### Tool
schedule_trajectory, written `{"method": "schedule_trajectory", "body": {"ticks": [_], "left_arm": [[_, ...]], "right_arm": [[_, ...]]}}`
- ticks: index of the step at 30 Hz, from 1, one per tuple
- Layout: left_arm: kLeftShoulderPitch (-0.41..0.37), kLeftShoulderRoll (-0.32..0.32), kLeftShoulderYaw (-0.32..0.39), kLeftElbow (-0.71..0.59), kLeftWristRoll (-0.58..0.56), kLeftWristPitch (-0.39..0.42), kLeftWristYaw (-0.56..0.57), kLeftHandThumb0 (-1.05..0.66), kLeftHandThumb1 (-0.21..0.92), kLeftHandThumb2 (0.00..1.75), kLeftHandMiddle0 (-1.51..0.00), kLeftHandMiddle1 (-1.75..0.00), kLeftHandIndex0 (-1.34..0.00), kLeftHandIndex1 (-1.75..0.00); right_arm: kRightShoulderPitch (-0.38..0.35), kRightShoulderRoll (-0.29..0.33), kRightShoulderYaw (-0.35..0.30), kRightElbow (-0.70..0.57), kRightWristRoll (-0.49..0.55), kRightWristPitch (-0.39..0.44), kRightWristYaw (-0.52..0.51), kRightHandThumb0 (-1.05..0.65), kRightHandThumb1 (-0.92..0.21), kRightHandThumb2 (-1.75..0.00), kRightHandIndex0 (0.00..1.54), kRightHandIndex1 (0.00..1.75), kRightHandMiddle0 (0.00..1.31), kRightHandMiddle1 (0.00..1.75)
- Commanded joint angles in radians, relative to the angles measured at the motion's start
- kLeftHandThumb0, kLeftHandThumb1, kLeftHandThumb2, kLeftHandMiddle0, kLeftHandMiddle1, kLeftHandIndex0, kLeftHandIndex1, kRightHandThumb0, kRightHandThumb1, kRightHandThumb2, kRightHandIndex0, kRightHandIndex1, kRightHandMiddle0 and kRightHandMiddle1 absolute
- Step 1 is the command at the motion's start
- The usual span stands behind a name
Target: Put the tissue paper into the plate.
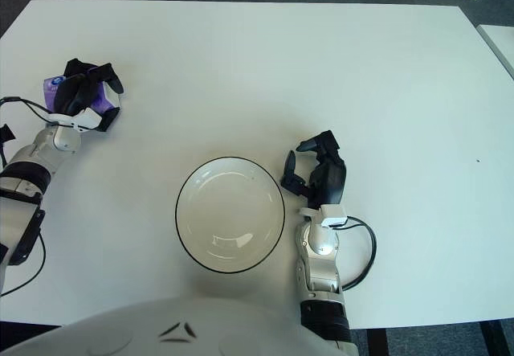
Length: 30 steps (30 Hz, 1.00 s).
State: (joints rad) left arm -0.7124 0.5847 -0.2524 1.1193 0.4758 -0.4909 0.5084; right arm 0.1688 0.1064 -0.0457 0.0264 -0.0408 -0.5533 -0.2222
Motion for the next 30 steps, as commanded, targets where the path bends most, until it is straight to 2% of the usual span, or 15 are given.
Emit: {"method": "schedule_trajectory", "body": {"ticks": [1,3,7,13,15,20,30], "left_arm": [[0.039,0.004,0.028,-0.090,-0.004,-0.022,0.043,0.00,0.03,1.62,-0.84,-1.66,-0.60,-1.75],[0.056,0.006,0.046,-0.155,-0.004,-0.018,0.055,0.00,0.06,1.60,-0.80,-1.70,-0.58,-1.75],[0.095,-0.005,0.089,-0.289,-0.010,0.023,0.068,0.00,-0.04,1.72,-0.85,-1.74,-0.68,-1.74],[0.163,-0.041,0.154,-0.480,-0.024,0.105,0.056,0.00,-0.07,1.74,-0.86,-1.75,-0.73,-1.71],[0.194,-0.060,0.185,-0.553,-0.051,0.119,0.042,0.00,-0.07,1.74,-0.86,-1.75,-0.73,-1.71],[0.239,-0.081,0.234,-0.672,-0.085,0.144,0.005,0.00,-0.07,1.75,-0.86,-1.75,-0.72,-1.71],[0.273,-0.140,0.297,-0.846,-0.091,0.161,-0.005,0.00,-0.07,1.75,-0.87,-1.75,-0.72,-1.72]], "right_arm": [[0.025,0.002,-0.014,0.088,0.001,-0.004,0.001,-0.49,-0.29,-1.36,1.17,1.75,0.63,1.75],[0.023,0.004,-0.016,0.092,0.004,-0.003,0.002,-0.49,-0.29,-1.36,1.17,1.75,0.63,1.75],[0.019,0.006,-0.019,0.098,0.009,-0.001,0.000,-0.49,-0.29,-1.36,1.15,1.75,0.63,1.75],[0.017,0.007,-0.022,0.093,-0.004,0.034,-0.012,-0.49,-0.30,-1.35,1.14,1.75,0.63,1.75],[0.012,0.005,-0.023,0.103,-0.009,0.019,-0.015,-0.49,-0.30,-1.35,1.14,1.75,0.63,1.75],[0.005,-0.001,-0.022,0.119,-0.011,-0.005,-0.012,-0.49,-0.30,-1.35,1.15,1.75,0.63,1.75],[0.005,-0.005,-0.023,0.117,-0.020,0.024,-0.017,-0.48,-0.32,-1.33,1.13,1.75,0.61,1.75]]}}
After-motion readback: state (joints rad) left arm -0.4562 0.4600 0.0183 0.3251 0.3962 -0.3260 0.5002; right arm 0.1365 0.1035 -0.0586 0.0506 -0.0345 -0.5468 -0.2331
